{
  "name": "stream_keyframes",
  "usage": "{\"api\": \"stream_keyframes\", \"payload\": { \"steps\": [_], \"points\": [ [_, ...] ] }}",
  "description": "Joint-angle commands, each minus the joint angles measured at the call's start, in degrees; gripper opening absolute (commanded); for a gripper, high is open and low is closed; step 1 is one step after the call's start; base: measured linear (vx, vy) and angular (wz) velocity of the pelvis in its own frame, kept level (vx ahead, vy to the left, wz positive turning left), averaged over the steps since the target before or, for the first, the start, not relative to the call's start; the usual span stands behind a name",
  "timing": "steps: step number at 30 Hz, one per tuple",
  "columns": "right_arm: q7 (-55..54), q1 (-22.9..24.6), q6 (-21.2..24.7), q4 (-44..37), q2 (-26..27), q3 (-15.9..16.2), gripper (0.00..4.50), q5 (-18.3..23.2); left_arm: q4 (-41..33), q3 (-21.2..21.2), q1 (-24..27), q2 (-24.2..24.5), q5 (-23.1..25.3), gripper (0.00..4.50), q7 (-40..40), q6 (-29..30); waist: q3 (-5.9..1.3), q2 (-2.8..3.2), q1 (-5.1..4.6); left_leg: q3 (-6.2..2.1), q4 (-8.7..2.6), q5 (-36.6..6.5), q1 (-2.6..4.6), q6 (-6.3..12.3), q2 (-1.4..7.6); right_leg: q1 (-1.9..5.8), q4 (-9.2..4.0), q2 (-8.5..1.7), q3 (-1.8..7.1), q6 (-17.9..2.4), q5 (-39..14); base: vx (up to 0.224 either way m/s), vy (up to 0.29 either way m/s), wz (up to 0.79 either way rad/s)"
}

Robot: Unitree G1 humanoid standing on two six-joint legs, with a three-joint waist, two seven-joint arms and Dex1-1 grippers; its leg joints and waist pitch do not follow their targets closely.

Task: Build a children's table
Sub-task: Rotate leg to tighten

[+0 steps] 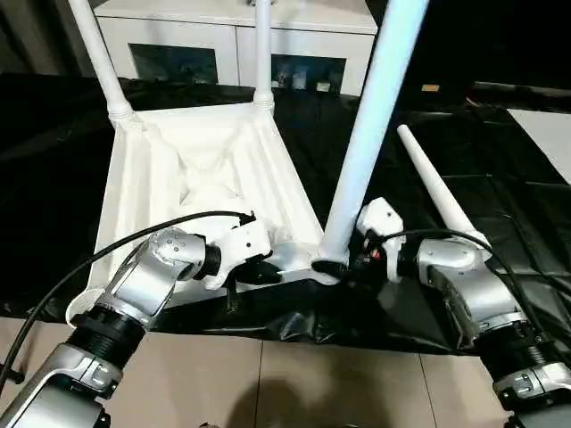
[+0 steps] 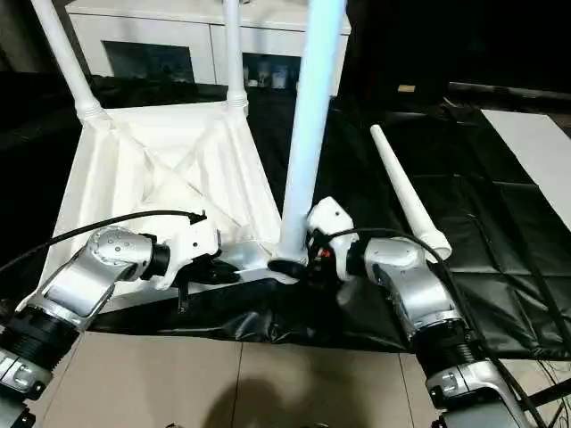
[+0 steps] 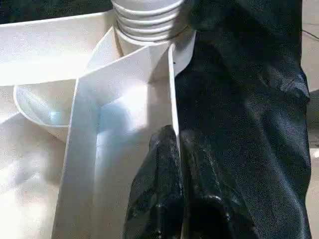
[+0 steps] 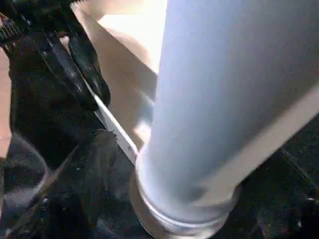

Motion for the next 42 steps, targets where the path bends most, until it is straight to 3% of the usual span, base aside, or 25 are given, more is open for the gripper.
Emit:
{"api": "stream_keyframes", "payload": {
  "steps": [1,9,15,16,17,18,19,20,21,22,23,24,25,26,27,28,32,35,37,41,42],
  "points": [
    [0.50,-0.58,-0.12,0.93,-0.40,-0.05,3.44,-0.55,-0.32,-2.53,0.99,0.35,1.02,0.00,-2.09,0.24,-3.48,0.25,-0.19,0.27,-4.26,-8.87,-0.14,3.00,0.97,3.52,-3.19,-2.47,2.65,-13.04,-11.88,0.000,0.000,0.00],
    [0.23,-0.50,-0.15,1.86,-0.26,-0.17,2.76,-0.76,-0.23,-2.38,1.09,0.54,1.15,0.00,-2.02,0.38,-3.52,0.21,-0.10,0.28,-4.23,-8.57,-0.11,3.17,0.99,3.54,-3.12,-2.45,2.62,-13.09,-11.54,0.000,0.000,0.00],
    [-6.07,-0.91,0.15,4.73,1.81,-0.89,2.60,-2.79,0.81,-1.47,0.81,-0.81,1.12,0.00,0.36,1.79,-3.32,0.32,-0.29,0.33,-4.35,-9.70,-0.04,2.55,0.94,3.33,-3.44,-2.39,2.62,-12.55,-13.75,0.000,0.000,0.00],
    [-13.35,-1.80,2.06,7.01,4.74,-3.18,2.59,-2.92,1.81,-0.19,0.28,-2.99,0.76,0.00,3.54,3.47,-3.16,0.25,-0.48,0.25,-4.51,-11.61,0.03,1.64,0.87,3.27,-3.83,-2.44,2.54,-11.68,-17.22,0.000,0.000,0.00],
    [-13.35,-1.80,2.06,7.01,4.74,-3.18,2.59,-2.92,1.81,-0.19,0.28,-2.99,0.76,0.00,3.54,3.47,-3.16,0.25,-0.48,0.25,-4.51,-11.61,0.03,1.64,0.87,3.27,-3.83,-2.44,2.54,-11.68,-17.22,0.000,0.000,0.00],
    [-21.18,-2.46,4.05,8.99,8.00,-5.72,2.59,-2.67,3.79,0.90,-0.83,-5.73,0.99,0.00,7.69,4.94,-3.03,0.03,-0.94,0.10,-4.63,-13.16,-0.12,1.07,0.70,3.28,-4.17,-2.41,2.40,-10.61,-20.48,0.000,0.000,0.00],
    [-23.59,-2.65,4.57,9.57,8.96,-6.46,2.58,-2.64,4.51,1.20,-1.22,-6.57,1.15,0.00,9.05,5.27,-2.89,0.14,-1.32,0.09,-4.55,-14.36,0.15,0.20,0.55,2.90,-4.64,-2.35,2.33,-9.40,-24.02,-0.050,-0.004,-0.02],
    [-25.90,-2.82,5.09,10.14,9.88,-7.21,2.58,-2.55,5.40,1.46,-1.70,-7.44,1.37,0.00,10.49,5.60,-3.04,0.08,-1.47,-0.25,-4.58,-15.44,0.11,-0.16,0.52,3.08,-4.88,-2.53,2.09,-8.00,-26.84,-0.050,-0.004,-0.02],
    [-30.21,-3.16,6.04,11.21,11.61,-8.60,2.58,-2.37,7.18,1.96,-2.65,-9.11,1.76,0.00,13.21,6.12,-2.96,-0.07,-1.71,-0.19,-4.61,-15.24,-0.15,0.02,0.43,3.17,-5.03,-2.48,2.11,-7.52,-27.46,0.000,0.000,0.00],
    [-38.45,-3.79,7.77,13.28,14.95,-11.32,2.58,-1.87,11.28,2.93,-4.80,-12.64,2.39,0.00,18.64,6.55,-2.78,0.16,-1.79,-0.11,-4.52,-16.06,0.17,-0.09,0.28,2.50,-5.60,-2.38,2.08,-6.59,-29.50,0.000,0.000,0.00],
    [-38.45,-3.79,7.77,13.28,14.95,-11.32,2.58,-1.87,11.28,2.93,-4.80,-12.64,2.39,0.00,18.64,6.55,-2.82,0.16,-1.85,-0.22,-4.45,-16.56,0.35,-0.30,0.19,2.36,-5.69,-2.38,1.95,-6.21,-30.46,0.000,0.000,0.00],
    [-42.98,-4.41,8.57,14.73,17.01,-13.20,2.58,-0.88,14.07,3.85,-6.39,-15.11,2.37,0.00,22.29,6.37,-3.04,0.25,-1.79,-0.43,-4.49,-16.62,0.29,-0.35,0.20,2.62,-5.78,-2.54,1.79,-5.50,-31.17,0.000,0.000,0.00],
    [-46.92,-5.03,8.78,16.07,18.61,-14.71,2.57,-0.25,16.40,4.93,-7.74,-17.33,2.08,0.00,25.65,5.71,-2.85,0.22,-1.91,-0.22,-4.36,-16.99,0.34,-0.07,0.00,2.13,-6.24,-2.42,1.77,-4.93,-31.94,0.000,0.000,0.00],
    [-51.31,-5.91,8.40,17.83,20.16,-16.35,2.57,0.42,19.26,6.04,-9.44,-19.67,1.97,0.00,29.50,3.99,-3.10,0.13,-1.77,-0.41,-4.32,-17.33,0.44,-0.07,0.00,2.34,-6.22,-2.45,1.52,-4.37,-32.18,0.000,0.000,0.00],
    [-54.77,-6.69,7.83,19.25,21.19,-17.63,2.57,0.81,21.53,6.40,-10.83,-21.19,2.38,0.00,31.93,2.13,-3.09,0.40,-1.83,-0.21,-4.25,-17.14,0.47,0.36,-0.22,2.01,-6.57,-2.37,1.60,-4.23,-32.05,0.000,0.000,0.00],
    [-56.74,-7.20,7.22,20.09,21.72,-18.33,2.57,0.77,23.03,6.52,-11.77,-22.00,2.85,0.00,33.18,0.55,-3.42,0.36,-1.56,-0.30,-4.28,-16.55,0.77,0.16,0.00,2.02,-6.33,-2.35,1.66,-4.71,-29.21,0.000,0.000,0.00],
    [-58.51,-8.17,5.45,21.03,22.24,-19.60,2.56,0.11,25.99,6.00,-13.58,-22.86,4.21,0.00,33.77,-3.51,-3.60,0.27,-1.14,-0.16,-4.62,-13.17,-0.18,1.01,0.33,2.96,-5.00,-2.34,1.92,-7.55,-18.81,0.000,0.000,0.00],
    [-55.05,-8.16,2.30,19.75,22.44,-20.52,2.56,1.50,26.81,5.66,-13.66,-22.43,4.40,0.00,33.02,-4.40,-3.78,0.42,-1.11,-0.03,-4.48,-12.16,-0.09,1.50,0.41,3.11,-4.58,-2.44,2.06,-9.09,-15.56,0.000,0.000,0.00],
    [-53.26,-7.67,0.31,17.96,22.14,-19.97,3.11,1.17,28.49,5.69,-14.05,-22.27,4.50,0.00,33.04,-6.06,-3.94,0.43,-0.92,0.08,-4.30,-9.19,-0.25,2.76,0.41,3.47,-4.01,-2.46,2.15,-11.15,-10.63,0.000,0.000,0.00],
    [-55.89,-7.51,-0.78,17.36,21.38,-19.23,3.45,-0.48,31.55,6.17,-15.15,-22.49,4.60,0.00,33.67,-9.29,-4.05,0.44,-1.08,0.02,-4.23,-6.02,-0.64,3.80,0.39,3.95,-3.40,-2.47,2.14,-12.50,-7.16,0.000,0.000,0.00],
    [-56.80,-7.23,-1.27,16.45,20.95,-18.73,3.57,-1.56,32.06,6.29,-15.41,-22.59,4.59,0.00,33.60,-10.05,-4.37,0.56,-0.91,0.05,-3.95,-4.18,-0.48,4.00,0.34,4.02,-3.14,-2.58,2.20,-13.01,-5.47,0.000,0.000,0.00]
  ]
}}
